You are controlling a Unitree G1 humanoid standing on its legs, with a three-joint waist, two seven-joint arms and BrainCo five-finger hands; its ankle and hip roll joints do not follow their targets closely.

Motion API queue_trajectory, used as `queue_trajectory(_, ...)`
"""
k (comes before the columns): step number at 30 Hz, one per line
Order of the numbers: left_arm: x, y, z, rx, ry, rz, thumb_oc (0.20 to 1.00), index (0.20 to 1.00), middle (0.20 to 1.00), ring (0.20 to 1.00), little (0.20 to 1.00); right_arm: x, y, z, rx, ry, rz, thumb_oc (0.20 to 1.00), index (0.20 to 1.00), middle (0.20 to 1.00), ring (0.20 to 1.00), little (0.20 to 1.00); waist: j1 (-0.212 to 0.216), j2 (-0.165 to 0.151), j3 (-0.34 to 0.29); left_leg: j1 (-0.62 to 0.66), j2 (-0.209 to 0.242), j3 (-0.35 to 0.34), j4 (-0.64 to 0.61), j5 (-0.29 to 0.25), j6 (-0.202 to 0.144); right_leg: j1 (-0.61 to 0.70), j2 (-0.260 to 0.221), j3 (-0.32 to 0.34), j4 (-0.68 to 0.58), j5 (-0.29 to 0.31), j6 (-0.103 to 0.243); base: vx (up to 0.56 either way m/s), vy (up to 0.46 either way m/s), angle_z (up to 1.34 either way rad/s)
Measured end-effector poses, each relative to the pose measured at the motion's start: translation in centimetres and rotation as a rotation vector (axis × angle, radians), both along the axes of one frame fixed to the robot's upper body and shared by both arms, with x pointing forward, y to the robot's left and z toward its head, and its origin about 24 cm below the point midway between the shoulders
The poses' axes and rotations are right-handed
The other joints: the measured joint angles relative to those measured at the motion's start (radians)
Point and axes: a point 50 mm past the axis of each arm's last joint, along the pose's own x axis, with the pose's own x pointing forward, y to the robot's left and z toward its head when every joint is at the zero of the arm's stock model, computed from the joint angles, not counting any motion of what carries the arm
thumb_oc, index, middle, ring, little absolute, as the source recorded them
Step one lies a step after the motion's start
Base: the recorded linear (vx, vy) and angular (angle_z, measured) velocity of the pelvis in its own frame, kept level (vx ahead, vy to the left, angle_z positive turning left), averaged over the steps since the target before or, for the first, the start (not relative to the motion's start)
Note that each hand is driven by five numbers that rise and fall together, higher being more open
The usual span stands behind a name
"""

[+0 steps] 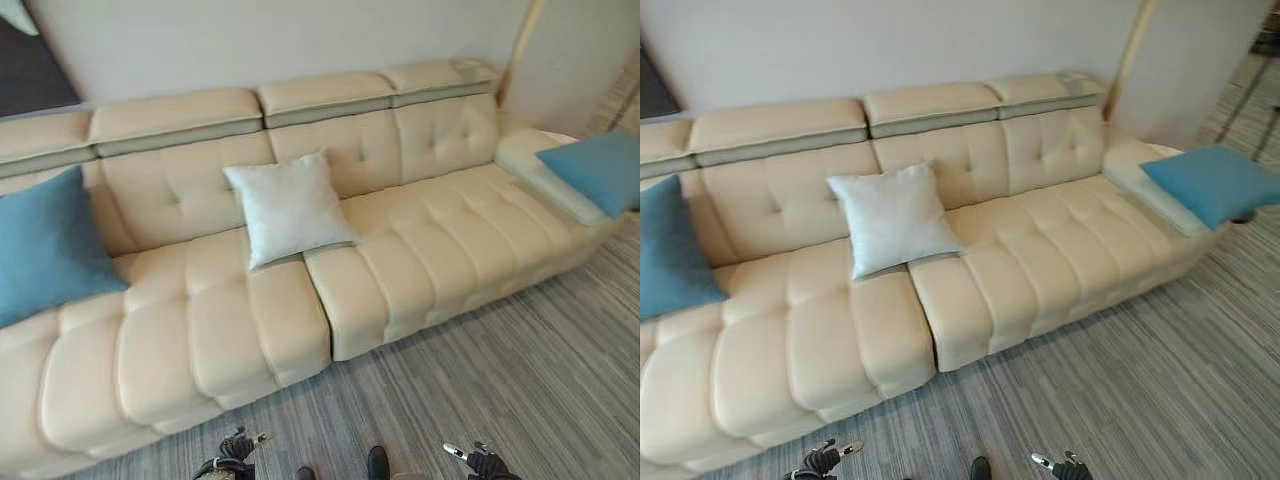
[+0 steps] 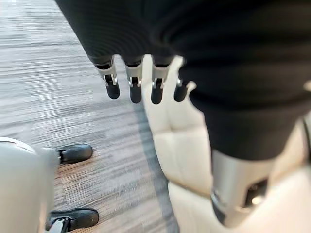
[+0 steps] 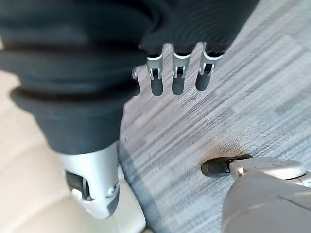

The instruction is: Pick up all the scattered cushions and arrange them neatly on the sofa.

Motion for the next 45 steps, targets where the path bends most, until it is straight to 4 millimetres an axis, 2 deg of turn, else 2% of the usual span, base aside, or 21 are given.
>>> queue_trajectory(2,0.4,0.2,0.2,0.008,-0.009,-0.005,1.0,1.0,1.0,1.0,1.0,0.5,0.2,0.1,0.008,-0.015,-0.006,1.0,1.0,1.0,1.0,1.0,-0.008,-0.001,0.008,0.009,0.004,0.059,0.0,0.0,0.006,-0.022,-0.01,-0.007,0.018,-0.007,0.015,0.0,0.029,-0.88)
queue_trajectory(3,0.5,0.2,0.2,0.008,-0.01,-0.005,1.0,1.0,1.0,1.0,1.0,0.6,0.2,0.1,0.008,-0.017,-0.01,1.0,1.0,1.0,1.0,1.0,-0.008,0.014,0.013,0.013,0.027,0.102,-0.007,0.0,0.008,-0.025,-0.015,-0.078,0.031,-0.03,0.024,0.02,-0.021,-1.46)
queue_trajectory(4,0.5,0.4,0.2,0.015,-0.011,-0.008,1.0,1.0,1.0,1.0,1.0,0.9,0.3,0.2,0.017,-0.028,-0.036,1.0,1.0,1.0,1.0,1.0,0.0,0.056,0.029,0.03,0.068,0.146,-0.007,-0.029,0.018,-0.031,-0.039,-0.269,0.08,-0.038,0.033,0.0,-0.044,-1.28)
queue_trajectory(5,0.5,0.6,0.3,0.021,-0.012,-0.006,1.0,1.0,1.0,1.0,1.0,0.5,0.1,0.1,0.013,-0.02,-0.045,1.0,1.0,1.0,1.0,1.0,-0.012,0.042,0.026,0.037,0.071,0.162,-0.007,-0.028,0.018,-0.021,-0.058,-0.304,0.091,-0.042,0.037,0.03,-0.079,-1.4)
queue_trajectory(6,0.6,0.7,0.4,0.023,-0.02,-0.006,1.0,1.0,1.0,1.0,1.0,-0.3,-0.1,-0.1,0.01,0.0,-0.056,1.0,1.0,1.0,1.0,1.0,-0.003,0.04,0.026,0.047,0.074,0.213,-0.007,-0.033,0.012,-0.014,-0.102,-0.416,0.113,-0.072,0.04,0.04,-0.048,-0.88)
queue_trajectory(9,-0.4,1.4,0.2,0.027,0.002,0.039,1.0,1.0,1.0,1.0,1.0,-0.5,-0.3,-0.1,0.005,0.003,-0.066,1.0,1.0,1.0,1.0,1.0,0.0,0.02,0.024,0.075,0.089,0.29,-0.007,-0.054,-0.051,0.006,-0.116,-0.509,0.11,-0.077,0.03,0.09,-0.125,-0.93)
queue_trajectory(10,-0.8,1.3,0.0,0.023,0.012,0.04,1.0,1.0,1.0,1.0,1.0,-0.3,-0.6,0.0,0.001,0.002,-0.083,1.0,1.0,1.0,1.0,1.0,0.017,0.025,0.022,0.091,0.108,0.333,-0.005,-0.043,-0.066,0.005,-0.129,-0.61,0.129,-0.099,0.017,0.18,-0.251,-1.29)
queue_trajectory(11,-1.7,1.6,-0.2,0.029,0.045,0.047,1.0,1.0,1.0,1.0,1.0,0.0,-0.5,0.1,0.003,0.0,-0.074,1.0,1.0,1.0,1.0,1.0,0.025,0.017,0.009,0.096,0.114,0.328,-0.006,-0.056,-0.074,0.005,-0.126,-0.623,0.119,-0.031,0.015,0.2,-0.271,-0.93)
queue_trajectory(16,0.8,-1.1,-0.1,-0.027,0.002,-0.013,1.0,1.0,1.0,1.0,1.0,-0.2,-2.5,0.6,-0.047,0.002,-0.083,1.0,1.0,1.0,1.0,1.0,-0.007,0.086,0.017,0.109,0.157,0.237,0.02,-0.038,-0.074,0.045,-0.023,-0.546,0.063,-0.032,-0.035,0.23,-0.239,-0.37)
queue_trajectory(20,1.9,-2.2,0.1,-0.053,-0.027,-0.021,1.0,1.0,1.0,1.0,1.0,-0.7,-3.1,0.6,-0.055,0.011,-0.103,1.0,1.0,1.0,1.0,1.0,-0.011,0.098,0.024,0.106,0.198,0.212,0.139,-0.035,-0.104,0.089,0.006,-0.52,0.027,-0.052,-0.056,0.23,-0.322,-0.23)
queue_trajectory(21,2.0,-2.1,0.1,-0.047,-0.024,-0.026,1.0,1.0,1.0,1.0,1.0,-0.6,-2.7,0.5,-0.04,0.007,-0.122,1.0,1.0,1.0,1.0,1.0,-0.019,0.082,0.035,0.052,0.245,0.185,0.315,-0.05,-0.14,0.103,0.017,-0.488,0.027,-0.082,-0.085,0.18,-0.261,-0.51)
queue_trajectory(22,1.9,-2.0,0.1,-0.042,-0.021,-0.031,1.0,1.0,1.0,1.0,1.0,-0.6,-2.4,0.4,-0.031,0.007,-0.114,1.0,1.0,1.0,1.0,1.0,-0.005,0.064,0.036,0.02,0.265,0.193,0.428,-0.047,-0.137,0.118,0.012,-0.452,0.008,-0.069,-0.105,0.17,-0.216,-0.66)
queue_trajectory(24,1.5,-2.5,0.1,-0.059,-0.028,-0.029,1.0,1.0,1.0,1.0,1.0,-0.3,-2.8,0.6,-0.041,-0.006,-0.111,1.0,1.0,1.0,1.0,1.0,0.005,0.068,0.041,-0.058,0.289,0.025,0.626,-0.03,-0.164,0.144,0.044,-0.385,-0.008,-0.081,-0.164,0.15,-0.119,-0.82)
queue_trajectory(25,1.7,-2.8,0.2,-0.065,-0.041,-0.038,1.0,1.0,1.0,1.0,1.0,0.1,-3.0,0.8,-0.049,-0.016,-0.107,1.0,1.0,1.0,1.0,1.0,0.02,0.074,0.042,-0.104,0.276,-0.055,0.697,-0.042,-0.177,0.143,0.049,-0.359,-0.008,-0.078,-0.181,0.15,-0.056,-0.91)
queue_trajectory(26,2.1,-3.0,0.4,-0.069,-0.059,-0.04,1.0,1.0,1.0,1.0,1.0,0.5,-3.2,1.0,-0.054,-0.027,-0.103,1.0,1.0,1.0,1.0,1.0,0.023,0.066,0.046,-0.154,0.212,-0.139,0.705,-0.085,-0.173,0.144,0.043,-0.316,-0.008,-0.076,-0.189,0.18,-0.043,-0.9)
queue_trajectory(28,2.4,-2.8,0.6,-0.067,-0.081,-0.03,1.0,1.0,1.0,1.0,1.0,1.4,-3.1,1.3,-0.052,-0.047,-0.096,1.0,1.0,1.0,1.0,1.0,0.032,0.052,0.055,-0.188,0.111,-0.222,0.534,-0.117,-0.131,0.147,0.039,-0.249,-0.008,-0.083,-0.196,0.17,-0.015,-1.1)
queue_trajectory(31,2.5,-2.4,0.8,-0.063,-0.089,-0.002,1.0,1.0,1.0,1.0,1.0,1.4,-2.8,1.1,-0.053,-0.031,-0.059,1.0,1.0,1.0,1.0,1.0,0.034,0.03,0.069,-0.184,0.027,-0.314,0.145,-0.065,-0.097,0.17,0.046,-0.207,-0.013,-0.1,-0.152,0.2,0.007,-0.71)
queue_trajectory(34,2.5,-2.4,0.7,-0.057,-0.087,0.0,1.0,1.0,1.0,1.0,1.0,1.5,-3.3,1.3,-0.077,-0.025,-0.04,1.0,1.0,1.0,1.0,1.0,0.035,0.053,0.074,-0.257,0.0,-0.41,0.013,0.043,-0.091,0.188,0.068,-0.179,-0.009,-0.114,-0.146,0.24,0.027,-0.31)
queue_trajectory(39,1.8,-2.3,0.3,-0.051,-0.05,0.005,1.0,1.0,1.0,1.0,1.0,1.9,-3.9,1.6,-0.094,-0.037,-0.042,1.0,1.0,1.0,1.0,1.0,0.067,0.094,0.08,-0.277,-0.01,-0.411,-0.004,0.064,-0.1,0.219,0.075,-0.117,-0.01,-0.186,-0.118,0.37,0.111,-0.33)
queue_trajectory(41,-0.2,-1.5,-0.3,-0.027,0.009,0.009,1.0,1.0,1.0,1.0,1.0,1.9,-3.0,1.4,-0.066,-0.048,-0.035,1.0,1.0,1.0,1.0,1.0,0.079,0.082,0.064,-0.207,-0.058,-0.395,0.0,0.152,-0.011,0.281,0.028,-0.076,-0.01,-0.229,-0.033,0.53,0.201,-0.74)
queue_trajectory(45,1.8,-1.2,0.5,-0.012,-0.046,-0.017,1.0,1.0,1.0,1.0,1.0,1.6,-2.1,1.0,-0.039,-0.035,-0.032,1.0,1.0,1.0,1.0,1.0,0.075,0.059,0.058,-0.171,-0.117,-0.364,0.0,0.108,0.053,0.246,-0.046,-0.075,0.138,-0.285,0.02,0.35,0.156,-0.19)
